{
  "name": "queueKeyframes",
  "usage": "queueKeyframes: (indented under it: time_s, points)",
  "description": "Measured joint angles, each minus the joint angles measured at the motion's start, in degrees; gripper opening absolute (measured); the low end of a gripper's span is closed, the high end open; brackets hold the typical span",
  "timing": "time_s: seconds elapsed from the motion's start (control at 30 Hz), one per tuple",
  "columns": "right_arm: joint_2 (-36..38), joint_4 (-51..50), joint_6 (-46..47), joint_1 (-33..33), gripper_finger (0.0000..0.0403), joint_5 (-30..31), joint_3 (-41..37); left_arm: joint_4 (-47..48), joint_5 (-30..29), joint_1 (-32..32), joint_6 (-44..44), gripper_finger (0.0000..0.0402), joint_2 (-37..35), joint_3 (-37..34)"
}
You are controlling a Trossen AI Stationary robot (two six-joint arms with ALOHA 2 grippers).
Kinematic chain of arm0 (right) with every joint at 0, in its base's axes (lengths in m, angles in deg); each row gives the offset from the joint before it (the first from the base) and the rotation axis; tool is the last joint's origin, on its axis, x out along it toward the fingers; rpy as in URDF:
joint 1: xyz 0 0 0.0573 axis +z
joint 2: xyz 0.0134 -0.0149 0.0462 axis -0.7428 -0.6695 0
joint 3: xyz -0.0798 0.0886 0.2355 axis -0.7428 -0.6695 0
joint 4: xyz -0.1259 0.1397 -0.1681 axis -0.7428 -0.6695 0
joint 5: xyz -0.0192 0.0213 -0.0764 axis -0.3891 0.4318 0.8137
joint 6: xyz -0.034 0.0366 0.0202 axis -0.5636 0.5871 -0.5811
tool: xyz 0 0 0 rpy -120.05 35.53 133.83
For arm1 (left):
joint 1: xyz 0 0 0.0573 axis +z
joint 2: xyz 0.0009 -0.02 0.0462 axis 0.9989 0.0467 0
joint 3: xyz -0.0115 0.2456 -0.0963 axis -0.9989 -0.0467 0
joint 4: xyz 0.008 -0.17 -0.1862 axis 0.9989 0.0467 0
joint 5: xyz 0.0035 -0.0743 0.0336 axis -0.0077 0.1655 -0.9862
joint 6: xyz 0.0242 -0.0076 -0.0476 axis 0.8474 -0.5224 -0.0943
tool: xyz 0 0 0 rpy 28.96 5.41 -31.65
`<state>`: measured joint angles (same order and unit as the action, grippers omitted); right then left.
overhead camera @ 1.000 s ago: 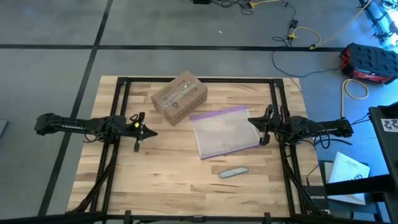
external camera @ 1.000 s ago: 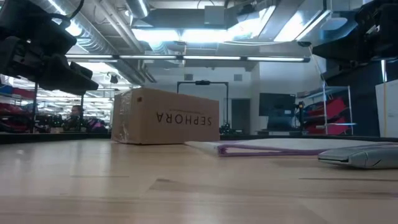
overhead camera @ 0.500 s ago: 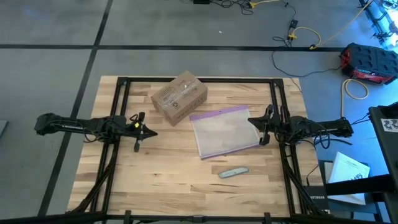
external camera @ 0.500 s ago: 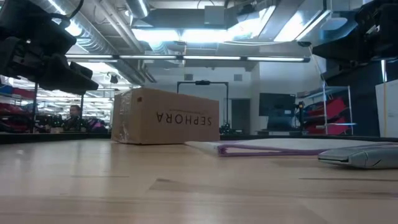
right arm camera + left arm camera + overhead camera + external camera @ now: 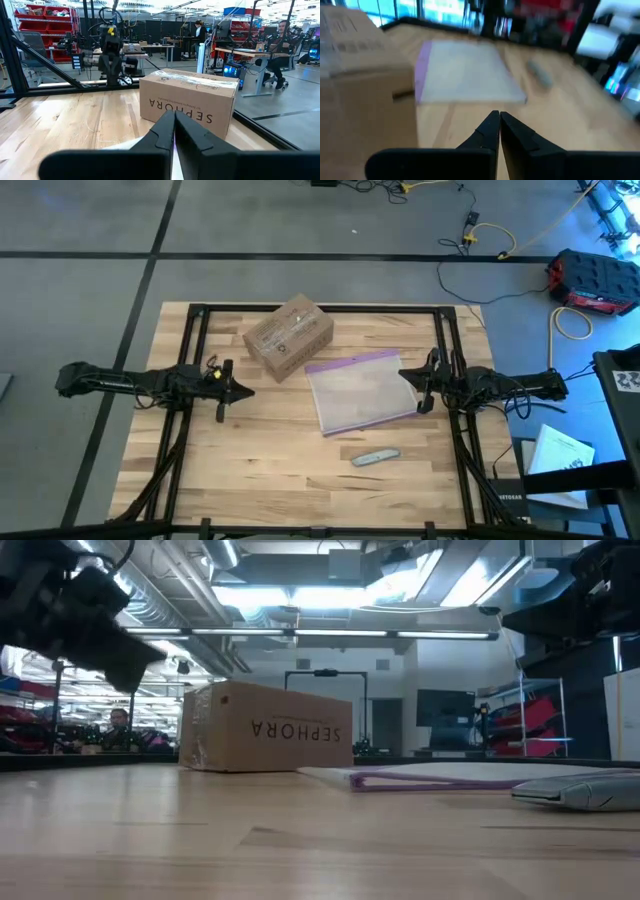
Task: Unpack boxes
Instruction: Put the cutter on the zip bag
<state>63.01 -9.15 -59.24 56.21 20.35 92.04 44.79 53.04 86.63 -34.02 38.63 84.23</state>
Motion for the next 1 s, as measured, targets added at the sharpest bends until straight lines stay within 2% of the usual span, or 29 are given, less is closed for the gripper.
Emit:
queueKeyframes:
  time_s: [0.13,0.57,0.9,1.0]
  points:
    - [0.0,0.0,0.0,0.0,0.0,0.0,0.0,-7.0,0.0,0.0,-4.5,0.0,0.0,0.0]
    - [0.0,-0.2,0.0,0.0,0.0,0.0,0.0,-23.7,0.0,0.0,-4.1,0.0,0.0,0.1]
    - [0.0,-0.3,0.0,0.0,0.0,0.0,0.0,-28.9,-2.9,0.0,-9.1,0.0,0.0,0.1]
    - [0.0,-0.3,0.0,0.0,0.0,0.0,0.0,-28.5,-3.3,0.0,-5.8,0.0,0.0,0.1]
